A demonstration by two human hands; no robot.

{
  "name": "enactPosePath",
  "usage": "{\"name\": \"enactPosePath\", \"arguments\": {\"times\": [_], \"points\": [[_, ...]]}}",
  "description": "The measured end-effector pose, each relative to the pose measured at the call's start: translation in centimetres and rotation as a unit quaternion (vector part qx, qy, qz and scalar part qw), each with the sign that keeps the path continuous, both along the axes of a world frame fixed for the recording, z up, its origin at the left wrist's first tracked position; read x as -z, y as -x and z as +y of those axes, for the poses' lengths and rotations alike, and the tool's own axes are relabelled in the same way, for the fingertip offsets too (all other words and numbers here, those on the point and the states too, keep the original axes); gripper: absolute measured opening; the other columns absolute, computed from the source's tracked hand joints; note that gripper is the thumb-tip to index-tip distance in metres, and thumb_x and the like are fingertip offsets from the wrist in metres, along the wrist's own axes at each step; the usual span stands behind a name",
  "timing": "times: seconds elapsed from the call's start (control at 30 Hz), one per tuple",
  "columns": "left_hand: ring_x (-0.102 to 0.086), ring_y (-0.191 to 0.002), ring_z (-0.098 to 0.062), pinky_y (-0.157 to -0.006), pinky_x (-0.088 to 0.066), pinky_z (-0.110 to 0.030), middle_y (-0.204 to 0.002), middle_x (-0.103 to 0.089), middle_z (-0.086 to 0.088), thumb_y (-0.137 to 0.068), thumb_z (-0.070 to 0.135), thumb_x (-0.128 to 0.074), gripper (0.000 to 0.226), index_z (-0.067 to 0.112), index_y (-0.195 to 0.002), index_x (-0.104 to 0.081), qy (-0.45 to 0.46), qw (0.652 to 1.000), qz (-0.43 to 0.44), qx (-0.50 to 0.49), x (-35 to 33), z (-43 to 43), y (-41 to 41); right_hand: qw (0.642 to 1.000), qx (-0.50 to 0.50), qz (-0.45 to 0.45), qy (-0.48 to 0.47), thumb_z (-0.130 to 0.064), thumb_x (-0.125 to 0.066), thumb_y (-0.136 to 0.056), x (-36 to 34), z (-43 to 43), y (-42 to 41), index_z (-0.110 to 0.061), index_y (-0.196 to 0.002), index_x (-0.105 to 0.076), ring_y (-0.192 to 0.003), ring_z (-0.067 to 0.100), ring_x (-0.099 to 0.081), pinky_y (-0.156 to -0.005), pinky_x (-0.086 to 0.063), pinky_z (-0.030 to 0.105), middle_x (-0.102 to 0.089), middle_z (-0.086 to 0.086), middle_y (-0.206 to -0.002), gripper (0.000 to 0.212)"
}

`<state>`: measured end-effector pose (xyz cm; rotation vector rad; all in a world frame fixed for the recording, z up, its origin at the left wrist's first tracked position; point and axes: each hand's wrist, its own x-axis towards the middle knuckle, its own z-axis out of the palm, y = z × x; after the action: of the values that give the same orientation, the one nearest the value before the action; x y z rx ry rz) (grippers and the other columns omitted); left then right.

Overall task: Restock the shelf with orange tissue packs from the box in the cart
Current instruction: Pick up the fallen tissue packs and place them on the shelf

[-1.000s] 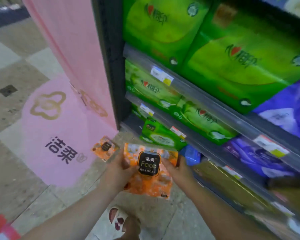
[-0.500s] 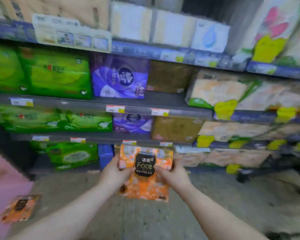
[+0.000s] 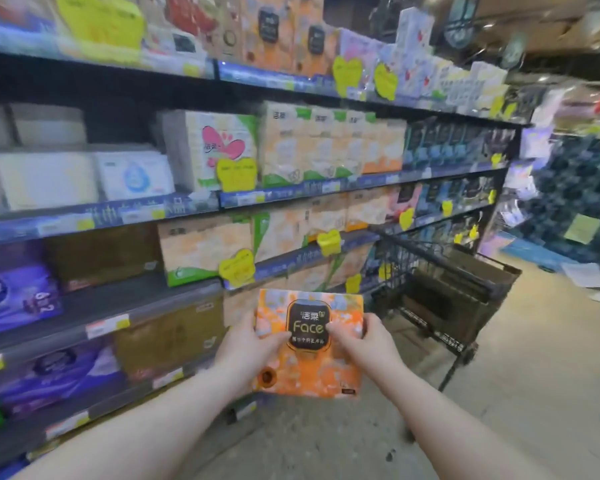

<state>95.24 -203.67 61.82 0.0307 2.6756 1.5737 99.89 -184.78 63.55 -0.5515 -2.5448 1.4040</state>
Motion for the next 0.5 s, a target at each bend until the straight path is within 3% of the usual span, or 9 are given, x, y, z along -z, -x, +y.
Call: {"name": "enactPosePath", "arguments": {"times": [0.07,0.2,0.33,0.43,0.5], "points": [[-0.059,-0.089,-0.016,-0.064,-0.041,-0.023,-0.095,-0.062,0.008,-0.077,0.033,-0.075,0.045,0.026,-0.116,-0.053,-0.011,0.999,0.027,0.026,-1.7,2.7,1.2,1.0,0.023,0.014,0.005,-0.044,-0.074,-0.076,-1.3,2.4,0.6,-0.018,-0.108,-0.053,-0.092,0.014,-0.058,-0.077,-0.044,0.027,-0.059,-0.006,-0.099,0.046],[-0.058,-0.093,-0.015,-0.072,-0.038,-0.026,-0.097,-0.063,0.006,-0.078,0.031,-0.075,0.034,0.026,-0.104,-0.054,0.002,0.996,0.053,0.075,-3.3,7.7,5.1,0.998,0.054,0.035,0.0,-0.047,-0.072,-0.076,-3.3,7.1,2.6,-0.021,-0.106,-0.049,-0.09,0.012,-0.055,-0.08,-0.046,0.028,-0.056,-0.006,-0.1,0.046],[-0.064,-0.099,-0.019,-0.085,-0.05,-0.033,-0.103,-0.068,0.008,-0.063,0.057,-0.072,0.058,0.031,-0.113,-0.058,0.03,0.99,0.104,0.094,-4.8,12.1,10.7,0.996,0.072,0.051,-0.008,-0.049,-0.071,-0.076,-5.1,11.6,6.8,-0.026,-0.102,-0.045,-0.095,0.013,-0.058,-0.088,-0.051,0.035,-0.057,-0.006,-0.103,0.043],[-0.061,-0.106,-0.02,-0.089,-0.049,-0.033,-0.11,-0.063,0.008,-0.067,0.055,-0.073,0.071,0.031,-0.13,-0.049,0.043,0.982,0.158,0.09,-7.4,15.1,15.5,0.993,0.085,0.079,-0.011,-0.051,-0.072,-0.075,-7.8,14.4,11.4,-0.026,-0.104,-0.048,-0.098,0.015,-0.06,-0.088,-0.05,0.035,-0.061,-0.004,-0.109,0.045],[-0.064,-0.101,-0.017,-0.087,-0.052,-0.035,-0.11,-0.067,0.011,-0.066,0.061,-0.07,0.068,0.035,-0.125,-0.049,0.041,0.981,0.167,0.09,-9.2,16.6,19.0,0.992,0.08,0.098,-0.016,-0.049,-0.071,-0.077,-9.8,15.9,14.6,-0.025,-0.106,-0.048,-0.093,0.013,-0.058,-0.083,-0.048,0.031,-0.059,-0.006,-0.105,0.045]]}}
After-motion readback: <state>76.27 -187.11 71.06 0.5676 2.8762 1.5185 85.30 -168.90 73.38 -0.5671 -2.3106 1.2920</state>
